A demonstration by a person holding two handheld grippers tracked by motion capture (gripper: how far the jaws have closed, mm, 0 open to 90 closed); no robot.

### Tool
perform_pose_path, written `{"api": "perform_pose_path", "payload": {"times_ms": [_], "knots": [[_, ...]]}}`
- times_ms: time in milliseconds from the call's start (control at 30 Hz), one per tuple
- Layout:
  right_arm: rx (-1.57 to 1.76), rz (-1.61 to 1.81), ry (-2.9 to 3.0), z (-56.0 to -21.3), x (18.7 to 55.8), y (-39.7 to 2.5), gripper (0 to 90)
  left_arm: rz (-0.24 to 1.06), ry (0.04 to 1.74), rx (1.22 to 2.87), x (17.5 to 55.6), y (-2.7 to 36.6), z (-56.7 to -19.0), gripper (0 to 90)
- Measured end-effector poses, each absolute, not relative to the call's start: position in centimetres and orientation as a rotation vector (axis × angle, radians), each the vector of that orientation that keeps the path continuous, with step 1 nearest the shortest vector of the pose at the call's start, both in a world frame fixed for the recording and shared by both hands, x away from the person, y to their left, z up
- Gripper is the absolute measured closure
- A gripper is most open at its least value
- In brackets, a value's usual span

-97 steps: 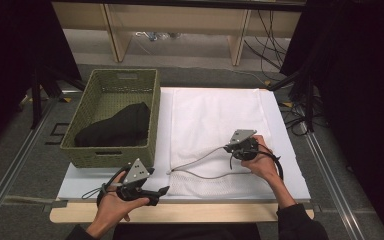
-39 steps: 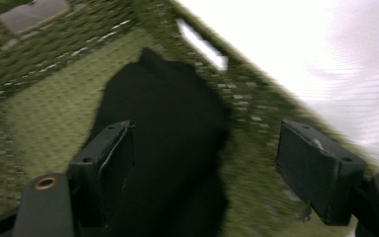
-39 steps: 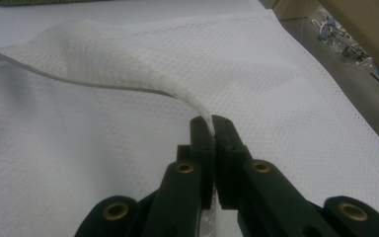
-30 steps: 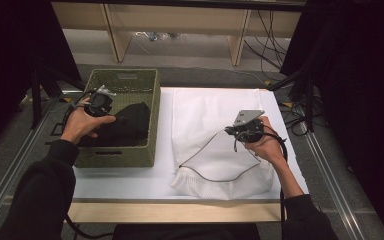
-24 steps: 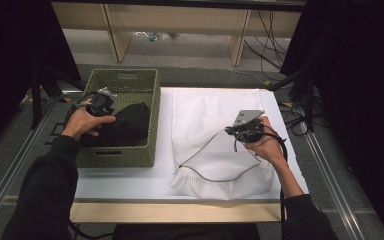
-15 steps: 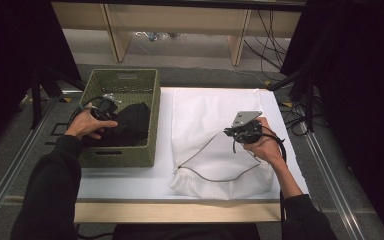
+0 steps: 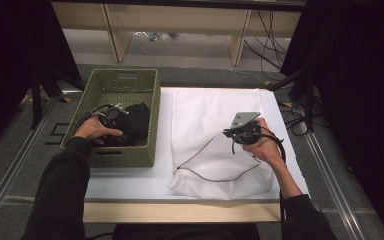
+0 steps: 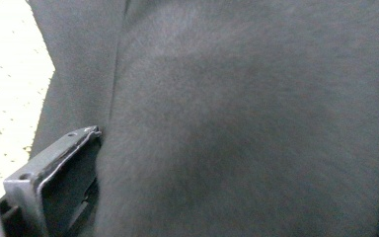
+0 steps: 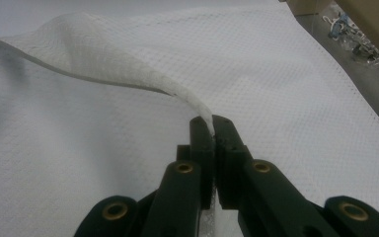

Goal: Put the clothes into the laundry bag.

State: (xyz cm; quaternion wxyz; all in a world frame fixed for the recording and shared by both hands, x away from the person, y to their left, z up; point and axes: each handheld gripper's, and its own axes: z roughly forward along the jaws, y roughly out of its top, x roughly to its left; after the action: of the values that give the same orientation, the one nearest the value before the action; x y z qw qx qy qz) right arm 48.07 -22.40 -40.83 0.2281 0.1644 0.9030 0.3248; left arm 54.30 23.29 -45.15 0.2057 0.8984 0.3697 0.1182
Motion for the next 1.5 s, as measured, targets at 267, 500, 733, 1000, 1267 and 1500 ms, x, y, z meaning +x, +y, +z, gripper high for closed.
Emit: {"api": "perform_pose_path", "payload": {"times_ms": [267, 500, 733, 1000, 1267, 1500], "knots": [[0.454, 0.894, 2.49, -40.8, 48.0, -22.4, 88.8, 0.289, 1.079, 2.483, 54.9, 23.4, -46.0, 0.0], [0.482, 0.896, 2.481, -40.9, 47.8, -22.3, 88.8, 0.253, 1.081, 2.514, 54.9, 22.9, -46.4, 8.4], [0.478, 0.895, 2.485, -41.0, 47.8, -22.3, 88.8, 0.213, 1.095, 2.461, 54.6, 23.6, -45.3, 45.7], [0.473, 0.896, 2.49, -41.1, 48.0, -22.3, 88.9, 0.298, 1.204, 2.425, 54.8, 23.8, -44.6, 52.0], [0.469, 0.897, 2.486, -41.1, 48.1, -22.4, 88.8, 0.329, 1.313, 2.32, 55.0, 24.5, -43.5, 52.3], [0.485, 0.901, 2.488, -41.2, 48.0, -22.3, 88.9, 0.295, 1.368, 2.144, 54.9, 25.6, -41.3, 52.2]]}}
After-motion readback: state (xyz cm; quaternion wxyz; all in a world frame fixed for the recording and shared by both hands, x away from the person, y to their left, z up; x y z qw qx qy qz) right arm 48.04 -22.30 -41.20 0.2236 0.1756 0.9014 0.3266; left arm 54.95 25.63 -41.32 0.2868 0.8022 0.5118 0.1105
